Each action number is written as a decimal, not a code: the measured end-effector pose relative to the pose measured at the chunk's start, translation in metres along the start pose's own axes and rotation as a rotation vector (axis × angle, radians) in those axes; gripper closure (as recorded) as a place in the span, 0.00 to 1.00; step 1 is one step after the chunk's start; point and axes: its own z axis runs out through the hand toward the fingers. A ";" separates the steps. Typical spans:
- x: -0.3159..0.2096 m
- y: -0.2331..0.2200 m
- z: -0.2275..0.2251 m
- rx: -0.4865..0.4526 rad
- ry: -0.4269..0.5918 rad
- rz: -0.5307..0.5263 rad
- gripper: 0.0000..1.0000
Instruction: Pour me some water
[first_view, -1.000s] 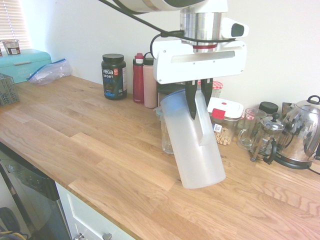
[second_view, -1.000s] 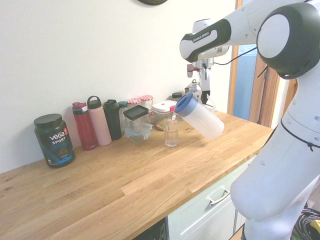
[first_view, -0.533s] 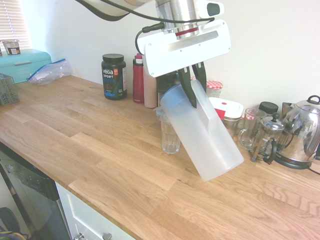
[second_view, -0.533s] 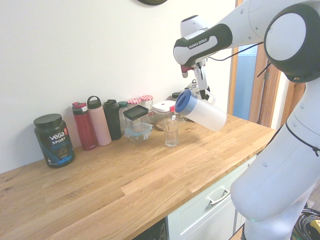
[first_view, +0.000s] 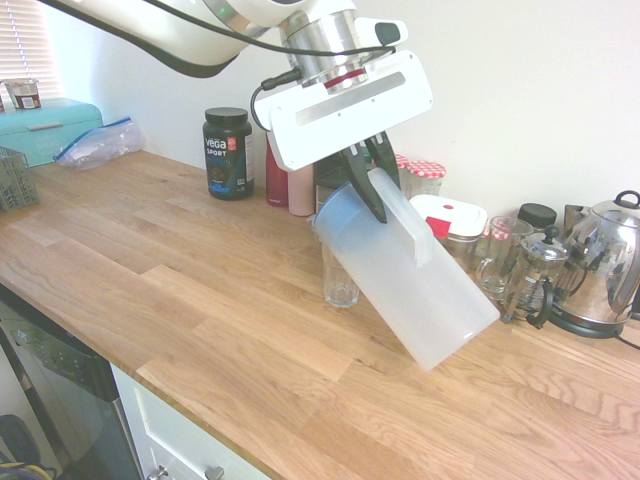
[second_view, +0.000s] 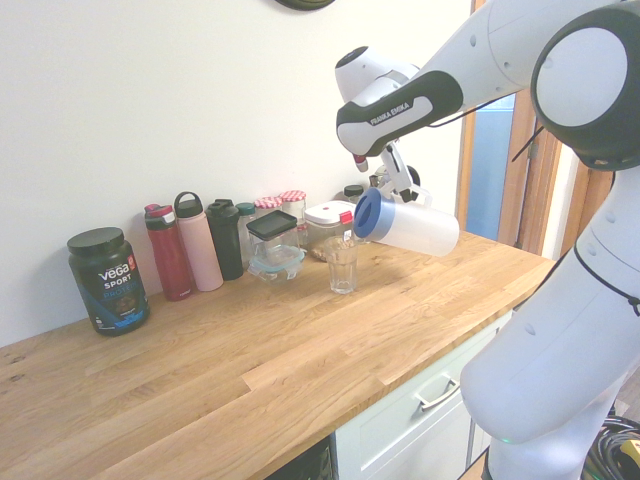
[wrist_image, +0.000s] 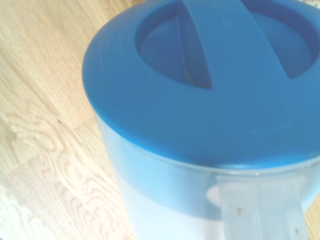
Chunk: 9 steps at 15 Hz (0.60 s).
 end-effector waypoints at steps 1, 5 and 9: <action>0.000 0.000 -0.001 -0.007 0.002 0.003 1.00; 0.001 0.000 -0.001 -0.027 0.004 0.018 1.00; 0.003 -0.003 -0.003 -0.040 0.012 0.030 1.00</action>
